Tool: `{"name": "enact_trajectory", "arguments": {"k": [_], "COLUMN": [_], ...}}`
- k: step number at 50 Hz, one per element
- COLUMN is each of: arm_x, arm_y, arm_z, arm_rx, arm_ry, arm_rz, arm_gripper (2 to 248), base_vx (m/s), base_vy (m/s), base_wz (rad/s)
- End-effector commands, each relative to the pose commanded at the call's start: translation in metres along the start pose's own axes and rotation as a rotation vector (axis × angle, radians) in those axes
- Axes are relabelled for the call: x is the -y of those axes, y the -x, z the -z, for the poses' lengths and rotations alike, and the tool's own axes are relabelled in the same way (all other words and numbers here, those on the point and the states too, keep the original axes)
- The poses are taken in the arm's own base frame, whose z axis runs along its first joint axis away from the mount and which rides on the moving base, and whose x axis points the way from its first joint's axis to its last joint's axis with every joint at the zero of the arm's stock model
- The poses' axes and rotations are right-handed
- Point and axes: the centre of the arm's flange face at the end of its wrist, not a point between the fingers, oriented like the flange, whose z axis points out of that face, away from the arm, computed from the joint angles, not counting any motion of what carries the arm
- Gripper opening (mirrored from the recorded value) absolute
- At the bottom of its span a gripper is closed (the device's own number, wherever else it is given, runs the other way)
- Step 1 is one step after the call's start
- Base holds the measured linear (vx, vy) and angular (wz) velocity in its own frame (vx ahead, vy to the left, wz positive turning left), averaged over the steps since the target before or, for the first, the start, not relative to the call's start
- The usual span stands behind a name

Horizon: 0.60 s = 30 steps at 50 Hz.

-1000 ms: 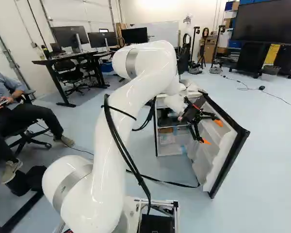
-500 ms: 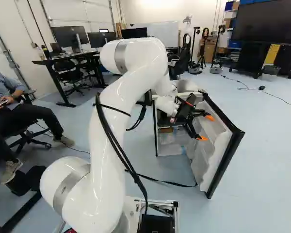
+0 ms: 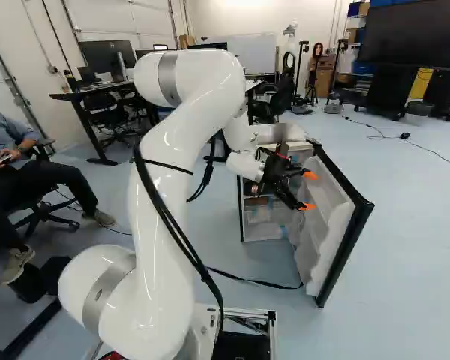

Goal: Open the fridge door

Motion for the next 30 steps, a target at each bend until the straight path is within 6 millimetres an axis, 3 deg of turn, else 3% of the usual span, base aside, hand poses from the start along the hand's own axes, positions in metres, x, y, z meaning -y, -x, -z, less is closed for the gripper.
{"name": "enact_trajectory", "arguments": {"k": [30], "arm_x": [-0.040], "arm_y": [-0.004], "arm_z": [0.055], "arm_rx": [0.039], "arm_ry": [-0.240], "arm_rz": [0.173], "arm_gripper": [247], "base_vx": [0.000], "base_vy": [0.000], "base_wz": [0.000]}}
